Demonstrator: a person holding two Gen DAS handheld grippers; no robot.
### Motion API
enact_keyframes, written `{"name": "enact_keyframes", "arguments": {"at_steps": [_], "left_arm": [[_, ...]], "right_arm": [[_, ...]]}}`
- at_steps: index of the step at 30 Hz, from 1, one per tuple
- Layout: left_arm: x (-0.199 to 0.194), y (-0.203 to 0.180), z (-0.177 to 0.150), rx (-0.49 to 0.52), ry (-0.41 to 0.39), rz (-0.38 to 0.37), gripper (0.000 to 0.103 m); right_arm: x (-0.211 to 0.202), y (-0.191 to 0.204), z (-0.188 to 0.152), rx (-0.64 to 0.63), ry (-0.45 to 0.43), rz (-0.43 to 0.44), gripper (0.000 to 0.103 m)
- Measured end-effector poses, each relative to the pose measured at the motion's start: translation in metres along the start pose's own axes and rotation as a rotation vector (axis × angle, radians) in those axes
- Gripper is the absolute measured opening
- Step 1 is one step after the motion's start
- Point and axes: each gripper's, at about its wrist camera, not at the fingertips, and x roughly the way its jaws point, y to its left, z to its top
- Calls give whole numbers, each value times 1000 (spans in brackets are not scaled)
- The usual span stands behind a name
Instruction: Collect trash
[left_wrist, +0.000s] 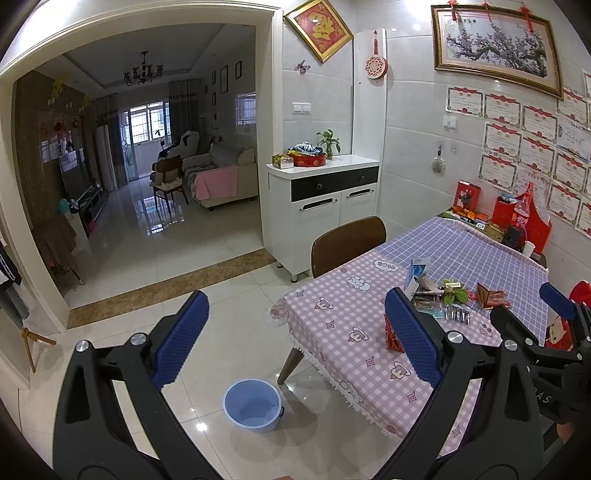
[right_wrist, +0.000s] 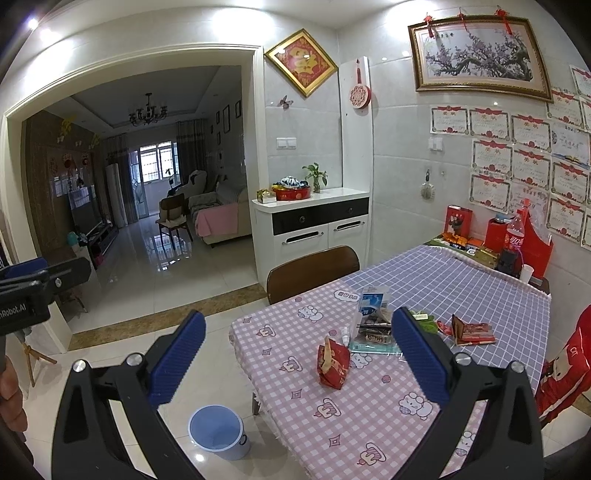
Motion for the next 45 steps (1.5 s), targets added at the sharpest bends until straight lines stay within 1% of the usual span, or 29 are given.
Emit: {"name": "enact_keyframes", "arguments": {"at_steps": [19,24,31,35,40,45], "left_arm": [[7,2,-1,-2,8,1,94],[10,4,-2,-1,19,-1,94],[11,6,-3,-2,13,1,94],[11,6,-3,-3,15,-1,94],[10,7,-3,-3,14,1,94],[10,9,-4,-2,15,2,94]], "right_arm": [[7,7,0,1,10,7,99],[8,7,1,4,8,14,99],[12,10,1,13,28,37,99],[9,14,1,3,17,18,99],[7,16,2,-10,18,40,99],[1,21,2,-26,-1,49,99]]}}
